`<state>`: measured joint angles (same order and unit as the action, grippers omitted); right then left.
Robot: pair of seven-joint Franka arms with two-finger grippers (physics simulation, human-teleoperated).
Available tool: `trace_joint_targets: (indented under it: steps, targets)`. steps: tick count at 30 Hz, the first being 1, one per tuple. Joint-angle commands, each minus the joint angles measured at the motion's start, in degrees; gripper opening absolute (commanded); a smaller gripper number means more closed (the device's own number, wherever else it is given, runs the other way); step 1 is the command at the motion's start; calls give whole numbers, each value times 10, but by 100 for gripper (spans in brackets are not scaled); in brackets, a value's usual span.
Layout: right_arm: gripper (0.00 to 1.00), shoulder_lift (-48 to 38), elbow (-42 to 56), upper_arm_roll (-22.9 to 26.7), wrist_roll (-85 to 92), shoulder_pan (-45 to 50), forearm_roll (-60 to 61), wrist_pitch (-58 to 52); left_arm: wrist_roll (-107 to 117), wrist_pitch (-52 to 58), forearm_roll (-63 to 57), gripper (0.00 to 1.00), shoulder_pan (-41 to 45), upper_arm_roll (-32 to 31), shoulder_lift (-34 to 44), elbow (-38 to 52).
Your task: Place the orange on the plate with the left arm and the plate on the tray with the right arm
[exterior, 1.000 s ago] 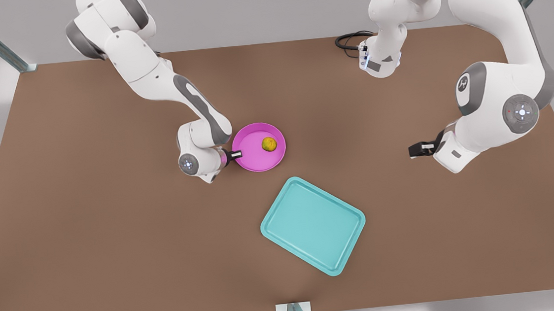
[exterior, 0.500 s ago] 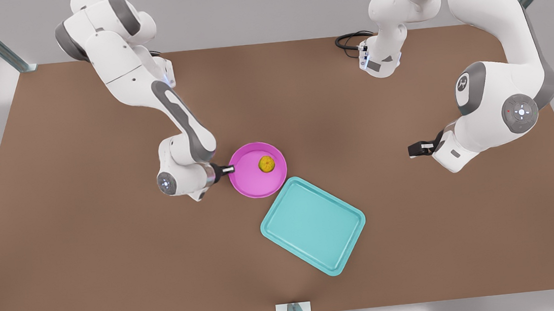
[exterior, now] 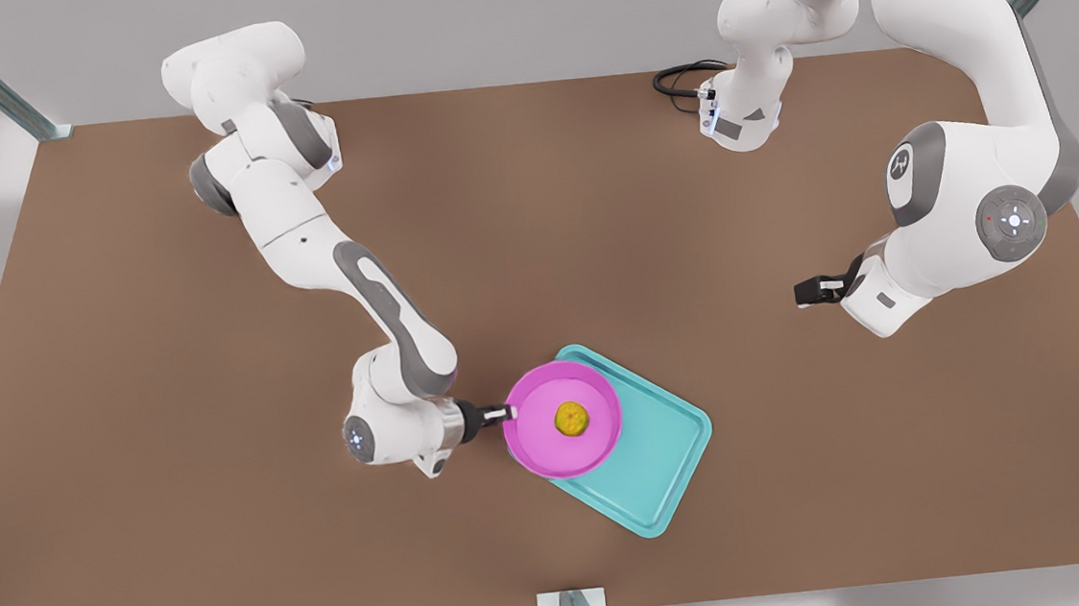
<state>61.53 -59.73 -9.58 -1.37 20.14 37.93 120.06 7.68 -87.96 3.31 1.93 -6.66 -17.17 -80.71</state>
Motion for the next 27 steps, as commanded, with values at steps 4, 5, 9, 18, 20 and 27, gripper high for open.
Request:
trace_joint_targets:
  steps: [4, 5, 9, 18, 20, 27]
  targets:
    - [21, 36, 52, 0, -35, 30, 25, 82, -2, 1, -1, 100, 0, 0, 0, 0]
    - [21, 43, 61, -1, -35, 30, 26, 83, -2, 1, -1, 100, 0, 0, 0, 0]
    - [96, 46, 64, -1, -28, 30, 27, 88, -2, 1, 0, 100, 0, 0, 0, 0]
    - [100, 7, 59, 36, -35, 31, -64, 21, -12, 20, -5, 100, 0, 0, -5, 8]
    - [100, -70, 41, 55, -35, -9, -153, -225, -9, 39, -10, 100, 0, 1, -11, 26]
    - [100, -525, -175, 81, 82, -154, -466, -516, -11, 107, -7, 100, -2, 2, -33, 86]
